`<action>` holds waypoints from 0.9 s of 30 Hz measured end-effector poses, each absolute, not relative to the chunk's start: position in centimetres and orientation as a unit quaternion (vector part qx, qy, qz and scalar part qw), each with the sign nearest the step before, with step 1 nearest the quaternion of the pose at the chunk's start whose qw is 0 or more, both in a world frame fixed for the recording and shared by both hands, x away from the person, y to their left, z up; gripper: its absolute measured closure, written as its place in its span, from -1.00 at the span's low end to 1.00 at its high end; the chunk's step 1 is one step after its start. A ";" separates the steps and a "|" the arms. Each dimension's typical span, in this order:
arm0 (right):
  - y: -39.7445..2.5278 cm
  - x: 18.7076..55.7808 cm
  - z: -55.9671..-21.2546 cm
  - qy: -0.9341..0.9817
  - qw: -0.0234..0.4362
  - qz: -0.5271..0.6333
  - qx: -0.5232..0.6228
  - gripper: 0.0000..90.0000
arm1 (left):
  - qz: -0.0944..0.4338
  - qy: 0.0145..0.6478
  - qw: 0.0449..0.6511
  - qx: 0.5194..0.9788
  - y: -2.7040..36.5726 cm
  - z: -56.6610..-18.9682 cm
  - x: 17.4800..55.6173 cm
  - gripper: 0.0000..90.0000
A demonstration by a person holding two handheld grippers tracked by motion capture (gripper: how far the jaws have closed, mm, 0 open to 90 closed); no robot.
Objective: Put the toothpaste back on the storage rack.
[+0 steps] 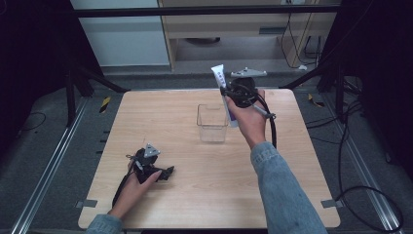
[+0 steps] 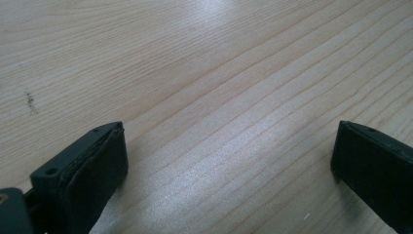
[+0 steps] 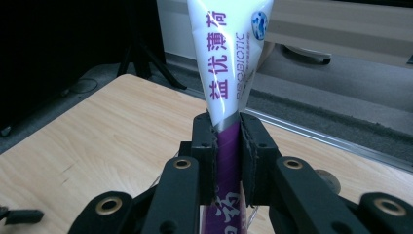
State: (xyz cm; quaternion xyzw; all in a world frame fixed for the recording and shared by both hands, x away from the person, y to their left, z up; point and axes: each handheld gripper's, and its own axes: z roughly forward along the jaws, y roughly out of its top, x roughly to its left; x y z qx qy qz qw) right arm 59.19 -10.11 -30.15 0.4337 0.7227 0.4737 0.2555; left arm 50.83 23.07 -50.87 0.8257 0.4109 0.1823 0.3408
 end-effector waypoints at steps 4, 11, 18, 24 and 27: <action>-9.6 60.0 -30.1 0.717 0.262 0.478 0.433 0.74 | 0.182 0.411 0.341 0.826 23.1 -50.9 50.8 -1.00; -8.8 60.8 -30.1 0.703 0.271 0.492 0.436 0.74 | 0.182 0.411 0.341 0.826 23.1 -50.9 50.8 -1.00; -8.2 61.2 -30.4 0.694 0.276 0.498 0.440 0.74 | 0.182 0.411 0.341 0.826 23.1 -50.9 50.8 -1.00; -7.4 61.2 -30.9 0.688 0.283 0.505 0.438 0.74 | 0.182 0.411 0.341 0.826 23.1 -50.9 50.8 -1.00; -7.2 61.5 -31.2 0.685 0.281 0.507 0.442 0.74 | 0.182 0.411 0.341 0.825 23.1 -50.9 50.8 -1.00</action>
